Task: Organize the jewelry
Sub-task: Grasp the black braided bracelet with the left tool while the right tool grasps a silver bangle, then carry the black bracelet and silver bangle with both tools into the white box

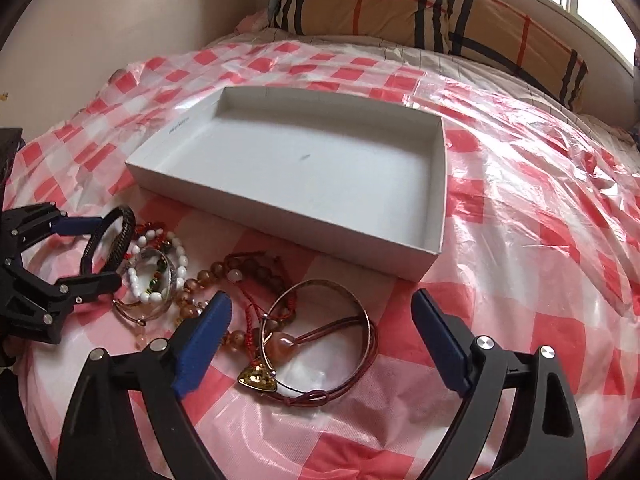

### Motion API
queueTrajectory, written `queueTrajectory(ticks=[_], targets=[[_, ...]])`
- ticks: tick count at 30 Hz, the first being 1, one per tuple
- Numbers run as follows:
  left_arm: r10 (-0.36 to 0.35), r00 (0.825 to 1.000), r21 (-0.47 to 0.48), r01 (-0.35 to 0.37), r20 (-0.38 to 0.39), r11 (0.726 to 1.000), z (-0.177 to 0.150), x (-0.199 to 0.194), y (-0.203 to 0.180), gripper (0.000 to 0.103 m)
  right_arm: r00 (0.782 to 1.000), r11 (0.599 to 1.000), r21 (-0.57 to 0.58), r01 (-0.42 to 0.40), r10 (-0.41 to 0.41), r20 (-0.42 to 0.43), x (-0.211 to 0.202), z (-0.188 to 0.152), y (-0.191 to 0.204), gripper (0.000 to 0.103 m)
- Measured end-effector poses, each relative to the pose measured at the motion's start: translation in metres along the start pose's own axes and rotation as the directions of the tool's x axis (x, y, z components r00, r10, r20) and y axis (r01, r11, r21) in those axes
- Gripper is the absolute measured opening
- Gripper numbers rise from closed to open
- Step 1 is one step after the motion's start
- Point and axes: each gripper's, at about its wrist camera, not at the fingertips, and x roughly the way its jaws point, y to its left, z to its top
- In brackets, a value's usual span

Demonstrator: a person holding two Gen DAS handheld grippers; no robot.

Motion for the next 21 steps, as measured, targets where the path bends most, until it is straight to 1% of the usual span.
queueTrajectory(ticks=[1, 2, 4, 8, 14, 18, 21], targets=[[-0.001, 1.0, -0.002, 0.001, -0.005, 1.0, 0.001, 0.003, 0.0, 0.075, 1.0, 1.0, -0.004, -0.011, 0.011, -0.022, 0.005, -0.003, 0.0, 0.084], [-0.001, 1.0, 0.0, 0.001, -0.008, 1.0, 0.002, 0.005, 0.0, 0.075, 0.999, 0.999, -0.004, -0.04, 0.04, -0.03, 0.009, -0.005, 0.0, 0.074], [-0.002, 1.0, 0.002, 0.002, -0.008, 1.0, 0.002, 0.008, 0.0, 0.075, 0.997, 0.998, 0.023, -0.066, 0.067, -0.023, 0.008, -0.007, -0.003, 0.06], [-0.017, 1.0, -0.011, 0.017, 0.005, 1.0, 0.002, 0.004, 0.002, 0.072, 0.998, 0.997, 0.053, -0.056, 0.055, 0.017, -0.003, -0.012, -0.004, 0.06], [-0.025, 0.999, -0.04, 0.027, 0.044, 0.999, -0.002, -0.016, 0.006, 0.072, 0.995, 0.995, 0.083, -0.048, 0.04, 0.094, -0.036, -0.018, -0.001, 0.06], [-0.028, 0.997, -0.053, 0.032, 0.076, 0.998, -0.002, -0.031, 0.007, 0.072, 0.991, 0.995, 0.088, -0.045, 0.033, 0.132, -0.054, -0.016, 0.004, 0.06], [-0.022, 0.995, -0.043, 0.027, 0.098, 0.999, 0.002, -0.04, 0.003, 0.072, 0.987, 0.995, 0.091, -0.042, 0.027, 0.159, -0.061, -0.009, 0.009, 0.06]])
